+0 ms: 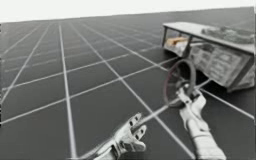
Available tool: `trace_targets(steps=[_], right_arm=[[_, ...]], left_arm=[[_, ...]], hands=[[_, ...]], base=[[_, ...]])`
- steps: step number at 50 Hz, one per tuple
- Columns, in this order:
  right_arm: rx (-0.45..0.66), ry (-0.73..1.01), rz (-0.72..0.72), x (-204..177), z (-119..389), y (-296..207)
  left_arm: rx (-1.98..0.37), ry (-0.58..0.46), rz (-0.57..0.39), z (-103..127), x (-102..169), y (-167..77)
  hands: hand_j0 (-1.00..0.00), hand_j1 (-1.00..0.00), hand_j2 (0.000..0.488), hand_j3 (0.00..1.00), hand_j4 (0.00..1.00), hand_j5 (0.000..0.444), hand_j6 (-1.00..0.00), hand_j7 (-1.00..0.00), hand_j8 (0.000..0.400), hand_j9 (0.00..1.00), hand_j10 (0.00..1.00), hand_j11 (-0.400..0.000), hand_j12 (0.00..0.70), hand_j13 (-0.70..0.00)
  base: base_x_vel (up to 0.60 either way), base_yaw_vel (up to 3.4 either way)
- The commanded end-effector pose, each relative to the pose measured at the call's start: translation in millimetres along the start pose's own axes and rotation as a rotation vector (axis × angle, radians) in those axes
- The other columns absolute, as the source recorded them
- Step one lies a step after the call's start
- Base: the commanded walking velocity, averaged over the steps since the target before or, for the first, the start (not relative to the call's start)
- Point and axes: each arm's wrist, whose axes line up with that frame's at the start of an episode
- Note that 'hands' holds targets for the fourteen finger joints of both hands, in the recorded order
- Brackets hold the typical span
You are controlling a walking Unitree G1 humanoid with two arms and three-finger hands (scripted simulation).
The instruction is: Pick up and drop off the object
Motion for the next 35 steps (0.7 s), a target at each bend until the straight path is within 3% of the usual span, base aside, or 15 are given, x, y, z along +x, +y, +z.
trace_targets(steps=[1,35], right_arm=[[-0.006,-0.029,0.018,-3.7,5.9,7.3],[-0.006,-0.029,0.018,-3.7,5.9,7.3]], left_arm=[[-0.016,-0.009,-0.007,-0.8,-1.7,3.0],[-0.016,-0.009,-0.007,-0.8,-1.7,3.0]], hands=[[0.0,0.0,0.0,1.0,1.0,0.0,0.0,0.0,0.0,1.0,1.0,-0.4,0.0,-0.7],[0.0,0.0,0.0,1.0,1.0,0.0,0.0,0.0,0.0,1.0,1.0,-0.4,0.0,-0.7]], base=[[0.56,0.08],[0.57,0.06]])
